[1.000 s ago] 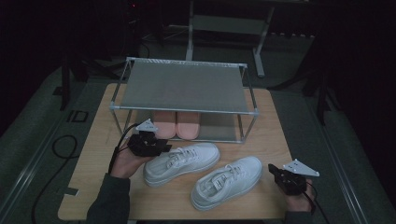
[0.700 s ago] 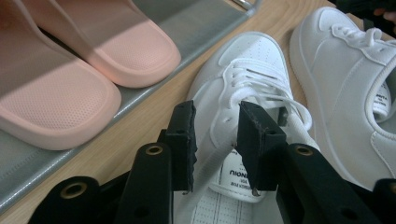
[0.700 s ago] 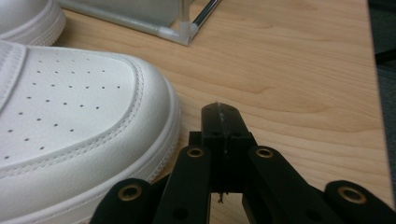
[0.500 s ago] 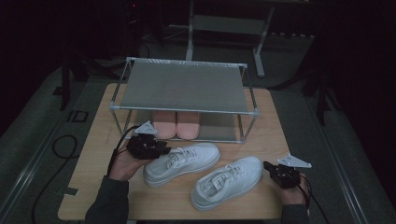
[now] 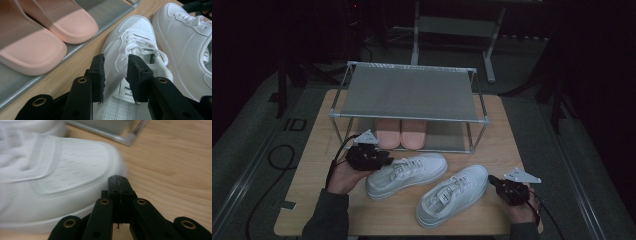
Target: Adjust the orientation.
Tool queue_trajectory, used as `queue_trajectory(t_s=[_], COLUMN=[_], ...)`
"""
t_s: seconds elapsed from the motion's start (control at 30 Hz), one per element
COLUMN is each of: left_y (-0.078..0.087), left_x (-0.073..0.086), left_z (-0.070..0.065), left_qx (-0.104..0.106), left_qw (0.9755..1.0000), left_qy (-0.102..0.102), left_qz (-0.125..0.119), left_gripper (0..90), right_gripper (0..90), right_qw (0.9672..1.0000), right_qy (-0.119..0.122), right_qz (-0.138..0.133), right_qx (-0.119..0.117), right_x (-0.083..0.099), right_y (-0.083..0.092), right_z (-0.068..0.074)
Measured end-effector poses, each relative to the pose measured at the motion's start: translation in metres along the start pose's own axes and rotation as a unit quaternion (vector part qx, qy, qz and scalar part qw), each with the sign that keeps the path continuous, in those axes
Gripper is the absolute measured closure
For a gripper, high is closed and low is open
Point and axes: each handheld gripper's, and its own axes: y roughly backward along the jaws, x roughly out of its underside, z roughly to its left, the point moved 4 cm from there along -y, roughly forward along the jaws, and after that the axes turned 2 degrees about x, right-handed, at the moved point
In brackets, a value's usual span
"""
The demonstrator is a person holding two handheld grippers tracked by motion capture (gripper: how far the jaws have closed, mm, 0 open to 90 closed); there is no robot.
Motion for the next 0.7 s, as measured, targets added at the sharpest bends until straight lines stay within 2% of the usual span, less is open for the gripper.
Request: queue_trajectory(t_s=[0.1,0.2,0.37,0.53,0.7], left_y=[0.0,0.0,0.001,0.0,0.0], left_x=[0.001,0.002,0.003,0.003,0.002], left_z=[0.002,0.003,0.004,0.004,0.003], left_qx=[-0.002,-0.002,-0.002,-0.001,0.0], left_qw=[1.0,1.0,1.0,1.0,1.0], left_qy=[0.003,0.005,0.007,0.008,0.006], left_qz=[-0.001,-0.001,-0.001,0.001,0.001], left_gripper=[66.7,66.7,66.7,66.7,66.6], right_gripper=[90.0,90.0,90.0,90.0,90.0], right_qw=[0.9999,0.9998,0.9999,0.9993,0.9987], right_qy=[-0.008,-0.016,-0.007,0.008,0.021], right_qz=[0.005,0.008,0.013,0.013,0.016], right_qx=[0.012,0.003,-0.008,-0.034,-0.044], right_x=[-0.003,-0.007,-0.006,-0.002,-0.003], right_y=[-0.011,-0.024,-0.026,-0.02,-0.019], right_z=[-0.01,-0.015,-0.013,0.001,0.02])
